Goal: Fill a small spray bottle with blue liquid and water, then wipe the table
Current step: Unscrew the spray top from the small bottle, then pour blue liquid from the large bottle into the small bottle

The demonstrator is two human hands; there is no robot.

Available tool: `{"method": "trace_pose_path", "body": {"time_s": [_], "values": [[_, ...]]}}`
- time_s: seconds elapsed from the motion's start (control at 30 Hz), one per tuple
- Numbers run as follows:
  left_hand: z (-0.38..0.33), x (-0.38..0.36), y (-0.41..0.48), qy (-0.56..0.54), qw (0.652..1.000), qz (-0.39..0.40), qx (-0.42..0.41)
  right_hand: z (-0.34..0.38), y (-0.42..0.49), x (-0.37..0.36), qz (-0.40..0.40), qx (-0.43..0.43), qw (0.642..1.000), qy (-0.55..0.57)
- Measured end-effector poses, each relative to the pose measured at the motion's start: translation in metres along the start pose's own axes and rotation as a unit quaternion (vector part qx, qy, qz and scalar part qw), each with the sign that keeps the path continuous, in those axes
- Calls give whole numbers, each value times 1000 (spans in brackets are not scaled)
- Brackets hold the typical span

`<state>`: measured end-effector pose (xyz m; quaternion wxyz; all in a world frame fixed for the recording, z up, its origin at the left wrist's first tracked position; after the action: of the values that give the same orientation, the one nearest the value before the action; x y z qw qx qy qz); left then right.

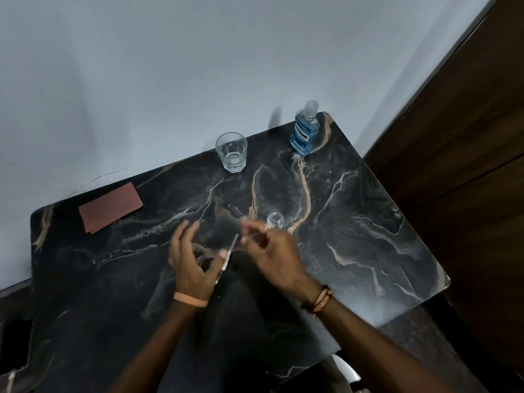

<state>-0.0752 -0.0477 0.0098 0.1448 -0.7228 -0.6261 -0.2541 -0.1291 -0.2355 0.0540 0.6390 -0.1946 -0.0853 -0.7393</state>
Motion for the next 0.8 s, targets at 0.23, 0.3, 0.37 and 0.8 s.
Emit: {"method": "trace_pose_path", "body": {"time_s": [0.23, 0.3, 0.37, 0.8], "values": [[-81, -34, 118, -21, 996, -5, -83, -17, 76, 166, -276, -8, 961, -10], [-91, -79, 154, -29, 996, 68, -48, -40, 106, 187, -274, -50, 959, -50], [-93, -134, 180, -36, 987, 153, 19, -64, 136, 200, -244, -87, 962, -88], [-129, -254, 233, -219, 932, 218, 189, -99, 236, 192, -163, -96, 976, -111]]}}
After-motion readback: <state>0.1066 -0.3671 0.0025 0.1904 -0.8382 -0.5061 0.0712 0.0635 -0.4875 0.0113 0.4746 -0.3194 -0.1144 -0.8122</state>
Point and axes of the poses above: each hand's wrist, its own y-axis towards the middle knuckle, its own x-axis out of the back of the hand, z = x × y, the point moved 10 cm from there along y, towards the middle knuckle, and after that the axes turned 2 degrees about z, right-handed, at the moved point
